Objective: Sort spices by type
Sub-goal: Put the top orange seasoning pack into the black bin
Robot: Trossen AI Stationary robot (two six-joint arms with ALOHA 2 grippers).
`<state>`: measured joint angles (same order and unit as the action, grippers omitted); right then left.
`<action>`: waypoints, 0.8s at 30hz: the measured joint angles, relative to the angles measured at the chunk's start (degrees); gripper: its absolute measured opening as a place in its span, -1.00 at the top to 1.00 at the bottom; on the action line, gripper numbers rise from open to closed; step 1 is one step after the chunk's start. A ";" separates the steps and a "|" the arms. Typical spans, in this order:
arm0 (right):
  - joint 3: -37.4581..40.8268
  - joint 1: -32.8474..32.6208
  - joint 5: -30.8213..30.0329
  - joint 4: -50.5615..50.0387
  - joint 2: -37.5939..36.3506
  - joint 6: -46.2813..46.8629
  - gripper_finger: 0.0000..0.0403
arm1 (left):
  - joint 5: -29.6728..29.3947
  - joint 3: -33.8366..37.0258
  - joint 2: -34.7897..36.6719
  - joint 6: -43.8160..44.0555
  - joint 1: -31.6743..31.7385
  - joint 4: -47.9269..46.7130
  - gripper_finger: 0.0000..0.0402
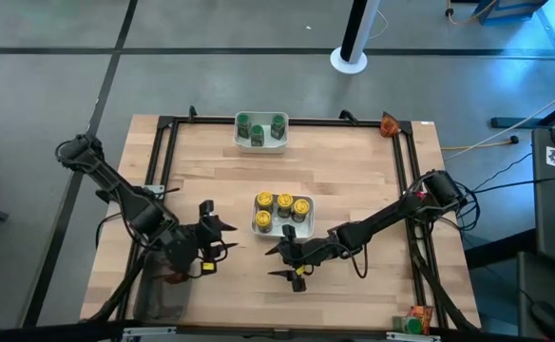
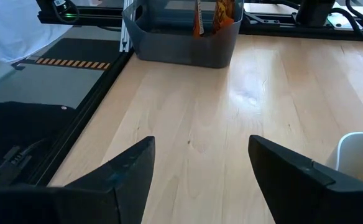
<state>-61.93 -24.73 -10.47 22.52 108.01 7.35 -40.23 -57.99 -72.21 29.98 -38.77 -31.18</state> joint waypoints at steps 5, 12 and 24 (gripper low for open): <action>0.00 0.00 0.01 0.02 0.00 0.00 -0.28 | 2.32 4.96 -0.44 -4.11 1.74 8.60 0.16; -0.02 0.00 -2.41 3.20 -0.11 0.23 -0.28 | 4.95 10.25 -0.78 -7.59 3.53 16.67 0.16; -0.09 0.37 -18.31 0.68 -5.46 -12.46 -0.28 | 4.90 15.56 -0.76 -10.94 4.38 25.89 0.16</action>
<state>-62.02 -24.36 -28.78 23.21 102.55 -5.10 -35.33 -42.44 -72.97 19.05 -34.39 -5.29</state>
